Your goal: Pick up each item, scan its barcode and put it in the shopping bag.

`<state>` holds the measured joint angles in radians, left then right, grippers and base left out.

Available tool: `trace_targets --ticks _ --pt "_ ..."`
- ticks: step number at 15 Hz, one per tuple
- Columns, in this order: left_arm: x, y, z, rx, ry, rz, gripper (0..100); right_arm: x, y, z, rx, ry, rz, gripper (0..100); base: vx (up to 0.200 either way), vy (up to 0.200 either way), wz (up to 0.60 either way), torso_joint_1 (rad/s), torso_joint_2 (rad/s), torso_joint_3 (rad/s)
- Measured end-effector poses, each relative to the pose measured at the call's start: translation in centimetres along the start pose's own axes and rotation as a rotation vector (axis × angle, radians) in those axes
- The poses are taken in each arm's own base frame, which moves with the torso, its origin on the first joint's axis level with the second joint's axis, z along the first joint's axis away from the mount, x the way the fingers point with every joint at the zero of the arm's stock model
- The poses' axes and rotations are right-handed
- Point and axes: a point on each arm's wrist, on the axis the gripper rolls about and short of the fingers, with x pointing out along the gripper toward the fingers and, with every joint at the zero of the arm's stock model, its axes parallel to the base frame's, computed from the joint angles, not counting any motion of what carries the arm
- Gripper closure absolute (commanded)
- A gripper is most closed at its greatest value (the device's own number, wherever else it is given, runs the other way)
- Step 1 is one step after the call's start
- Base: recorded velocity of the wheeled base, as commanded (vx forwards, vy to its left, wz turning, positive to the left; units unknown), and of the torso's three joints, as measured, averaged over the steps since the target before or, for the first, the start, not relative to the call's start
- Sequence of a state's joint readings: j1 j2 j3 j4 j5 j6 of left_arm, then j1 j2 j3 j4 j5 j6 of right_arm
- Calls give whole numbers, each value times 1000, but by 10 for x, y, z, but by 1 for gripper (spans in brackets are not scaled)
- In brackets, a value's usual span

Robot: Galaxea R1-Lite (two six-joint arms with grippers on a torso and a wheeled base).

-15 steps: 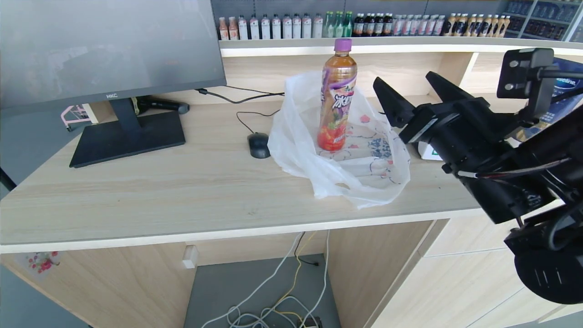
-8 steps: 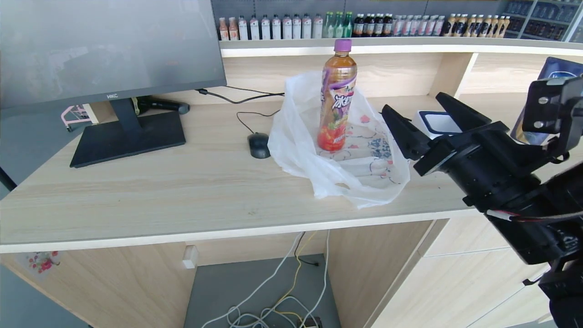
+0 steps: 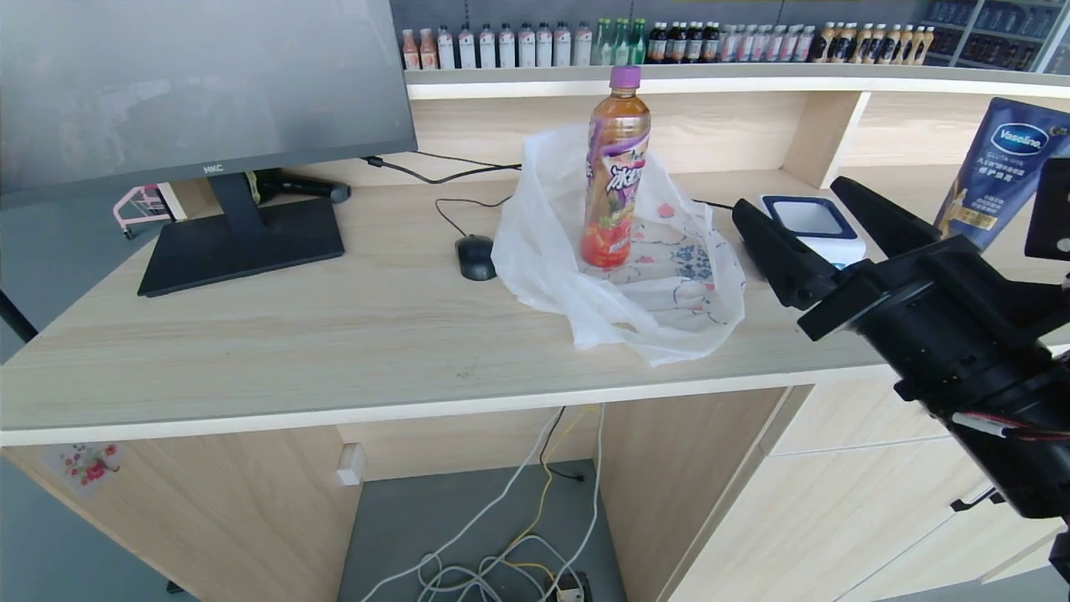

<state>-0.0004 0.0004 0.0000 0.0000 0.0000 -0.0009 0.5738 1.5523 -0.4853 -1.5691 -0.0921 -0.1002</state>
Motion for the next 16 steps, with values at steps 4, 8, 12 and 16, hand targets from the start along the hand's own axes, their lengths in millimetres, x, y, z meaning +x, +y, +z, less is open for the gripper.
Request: trace_targets --ticks 4,8,12,16 --pt "0 0 0 -5 0 0 100 -4 0 1 0 4 0 0 0 -50 0 4 3 -1" --pt "0 0 0 -6 0 0 100 -3 1 3 3 -5 5 0 0 -200 0 0 5 4" --pt "0 0 0 -5 0 0 100 -2 0 4 7 -10 3 0 0 -200 0 6 2 1" --pt "0 0 0 -6 -2 0 100 -4 -1 2 -2 1 -2 0 0 -200 0 0 2 2"
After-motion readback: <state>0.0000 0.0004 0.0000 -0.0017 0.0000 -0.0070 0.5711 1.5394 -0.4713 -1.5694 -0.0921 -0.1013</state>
